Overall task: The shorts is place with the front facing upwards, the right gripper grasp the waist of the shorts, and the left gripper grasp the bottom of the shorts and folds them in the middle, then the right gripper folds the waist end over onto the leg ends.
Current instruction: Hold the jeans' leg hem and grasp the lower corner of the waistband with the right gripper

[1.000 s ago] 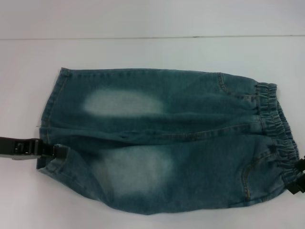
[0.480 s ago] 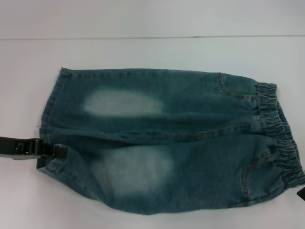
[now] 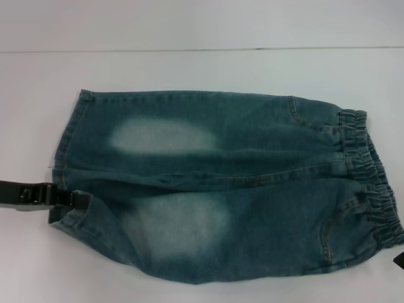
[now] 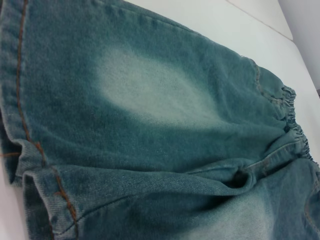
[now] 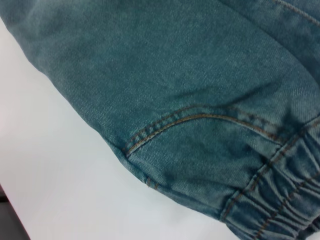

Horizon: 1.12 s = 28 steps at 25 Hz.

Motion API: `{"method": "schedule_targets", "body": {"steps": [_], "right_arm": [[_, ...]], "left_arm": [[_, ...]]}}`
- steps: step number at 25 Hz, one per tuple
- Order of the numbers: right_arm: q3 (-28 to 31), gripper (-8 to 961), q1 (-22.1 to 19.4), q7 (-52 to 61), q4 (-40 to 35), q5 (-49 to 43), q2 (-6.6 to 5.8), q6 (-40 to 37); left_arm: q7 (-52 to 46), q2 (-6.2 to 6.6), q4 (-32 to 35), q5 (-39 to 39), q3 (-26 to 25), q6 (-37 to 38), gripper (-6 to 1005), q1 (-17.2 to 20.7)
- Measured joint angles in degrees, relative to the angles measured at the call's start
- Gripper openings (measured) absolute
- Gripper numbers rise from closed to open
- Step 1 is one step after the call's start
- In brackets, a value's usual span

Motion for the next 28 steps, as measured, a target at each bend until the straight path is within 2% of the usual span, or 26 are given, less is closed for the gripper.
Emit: {"method": "schedule_targets", "body": {"steps": [11,17,28], "right_arm": [[-0.15,873,0.18,0.0,0.03,-0.93,1.0,0.32],[0.5,872,0.2,0.0,-0.24,-0.91,0.37,0.16],[0.28,870,0.38,0.01,-0.06,-0.93,0.25,0.75]], "left_arm": [[0.0,-0.16,-0.34,0.0,0.16,0.15,7,-0.47],[0.03,0.06,-0.79,0.0,-0.01,0.0,6,-0.45],[0.31,0.07,-0.8,0.0,0.01,-0.01,7,-0.31]]}}
